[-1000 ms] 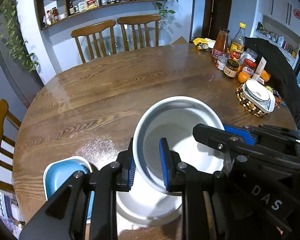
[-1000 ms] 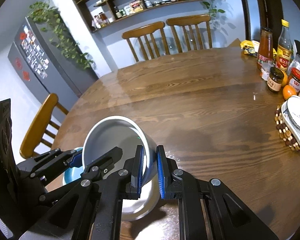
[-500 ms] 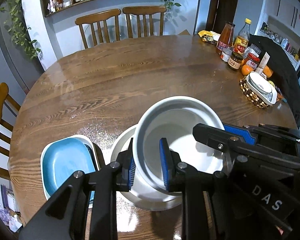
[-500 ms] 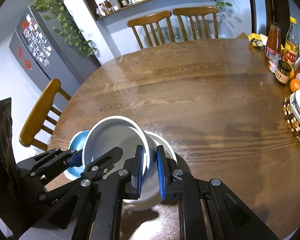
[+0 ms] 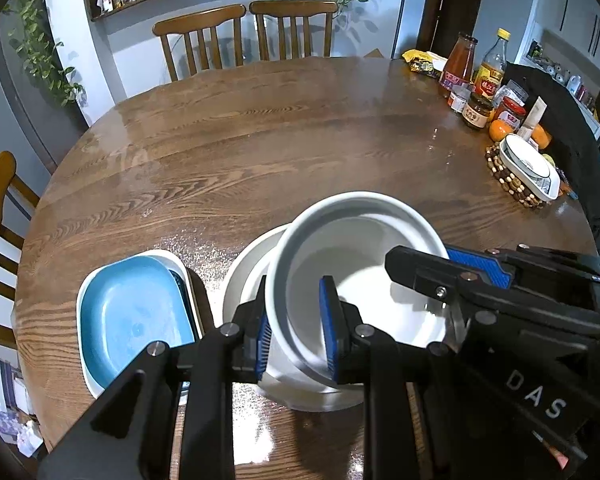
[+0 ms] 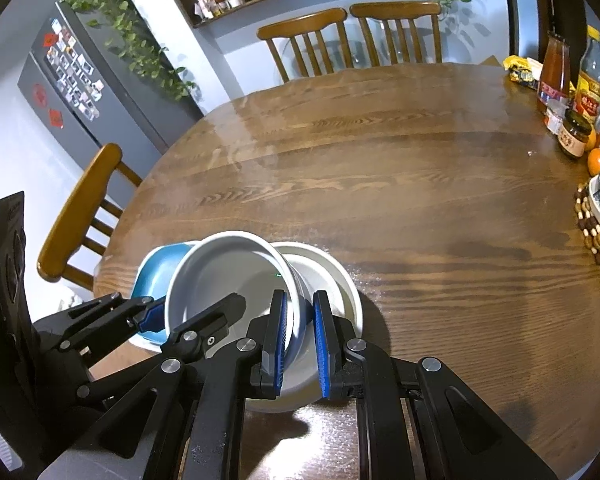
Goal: Organize plates and bowls
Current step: 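Lower the ramekin with both grippers into the medium white bowl, then open both grippers to release the ramekin, then move both open grippers back to the rim of the large white bowl, then close both grippers on the rim of the large white bowl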
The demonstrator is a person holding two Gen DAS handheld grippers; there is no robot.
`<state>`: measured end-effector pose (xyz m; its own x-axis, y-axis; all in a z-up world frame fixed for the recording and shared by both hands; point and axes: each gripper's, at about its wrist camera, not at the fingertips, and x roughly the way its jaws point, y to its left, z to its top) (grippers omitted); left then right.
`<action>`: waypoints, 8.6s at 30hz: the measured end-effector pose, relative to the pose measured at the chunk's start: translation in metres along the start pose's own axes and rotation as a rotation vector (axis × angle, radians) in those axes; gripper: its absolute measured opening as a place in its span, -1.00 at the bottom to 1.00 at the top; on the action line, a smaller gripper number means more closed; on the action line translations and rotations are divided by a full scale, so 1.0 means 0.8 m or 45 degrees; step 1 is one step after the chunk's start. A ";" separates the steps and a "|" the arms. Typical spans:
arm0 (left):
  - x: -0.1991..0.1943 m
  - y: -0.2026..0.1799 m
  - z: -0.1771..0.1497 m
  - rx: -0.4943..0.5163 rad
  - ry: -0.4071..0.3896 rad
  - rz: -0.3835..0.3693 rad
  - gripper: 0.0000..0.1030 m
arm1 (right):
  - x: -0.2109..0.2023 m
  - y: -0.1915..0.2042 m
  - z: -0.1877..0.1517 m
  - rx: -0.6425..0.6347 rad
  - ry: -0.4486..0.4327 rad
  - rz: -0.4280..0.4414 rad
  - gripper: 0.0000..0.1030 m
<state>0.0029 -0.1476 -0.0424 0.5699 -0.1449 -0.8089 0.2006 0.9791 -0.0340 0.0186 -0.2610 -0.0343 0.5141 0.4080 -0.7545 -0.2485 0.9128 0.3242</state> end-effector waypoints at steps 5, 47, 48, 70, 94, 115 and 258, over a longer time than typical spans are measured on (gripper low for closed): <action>0.011 0.011 0.001 -0.039 0.049 -0.028 -0.62 | 0.011 0.001 0.003 -0.007 0.029 0.008 -0.70; 0.050 0.004 -0.009 -0.040 0.192 -0.036 -0.62 | 0.050 -0.016 -0.011 0.033 0.167 0.008 -0.70; 0.051 0.004 -0.009 -0.041 0.195 -0.036 -0.62 | 0.051 -0.016 -0.011 0.033 0.170 0.008 -0.70; 0.060 0.003 -0.008 -0.032 0.224 -0.028 -0.62 | 0.057 -0.014 -0.011 0.013 0.194 -0.011 -0.70; 0.059 -0.002 -0.006 -0.007 0.204 0.012 -0.62 | 0.055 -0.011 -0.009 -0.025 0.184 -0.023 -0.70; 0.041 0.001 -0.007 -0.027 0.146 0.049 -0.59 | 0.036 -0.014 -0.011 -0.005 0.141 0.003 -0.70; 0.051 0.062 -0.019 -0.265 0.295 0.044 -0.64 | 0.066 -0.059 -0.016 0.070 0.261 -0.033 -0.28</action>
<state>0.0240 -0.1025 -0.0860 0.3716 -0.0982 -0.9232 0.0035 0.9945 -0.1043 0.0467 -0.2827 -0.0964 0.3408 0.3765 -0.8615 -0.1895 0.9250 0.3294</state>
